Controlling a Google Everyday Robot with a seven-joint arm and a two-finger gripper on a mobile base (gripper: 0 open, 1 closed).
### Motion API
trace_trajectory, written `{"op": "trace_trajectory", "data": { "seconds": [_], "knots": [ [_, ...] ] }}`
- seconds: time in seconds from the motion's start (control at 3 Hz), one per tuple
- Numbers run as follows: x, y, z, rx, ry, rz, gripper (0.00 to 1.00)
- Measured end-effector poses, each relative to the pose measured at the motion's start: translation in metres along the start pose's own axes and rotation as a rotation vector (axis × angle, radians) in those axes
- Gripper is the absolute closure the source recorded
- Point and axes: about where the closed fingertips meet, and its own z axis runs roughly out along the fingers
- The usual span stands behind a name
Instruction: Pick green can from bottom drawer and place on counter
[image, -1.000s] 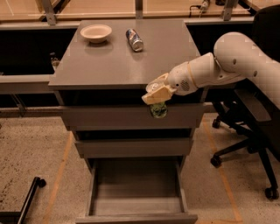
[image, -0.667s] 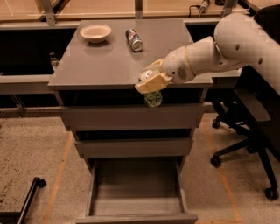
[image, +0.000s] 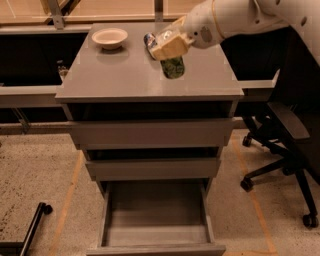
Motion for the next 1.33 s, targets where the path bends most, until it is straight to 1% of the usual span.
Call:
{"op": "trace_trajectory", "data": {
  "seconds": [0.33,0.67,1.0,1.33],
  "knots": [
    [-0.017,-0.042,0.003,0.053,0.020,0.007,1.00],
    [-0.009,-0.087,0.020,0.087,0.046,0.053,1.00],
    [0.015,-0.126,0.024,0.137,0.051,0.131,1.00],
    [0.046,-0.153,0.024,0.169,0.031,0.213,1.00]
  ]
}}
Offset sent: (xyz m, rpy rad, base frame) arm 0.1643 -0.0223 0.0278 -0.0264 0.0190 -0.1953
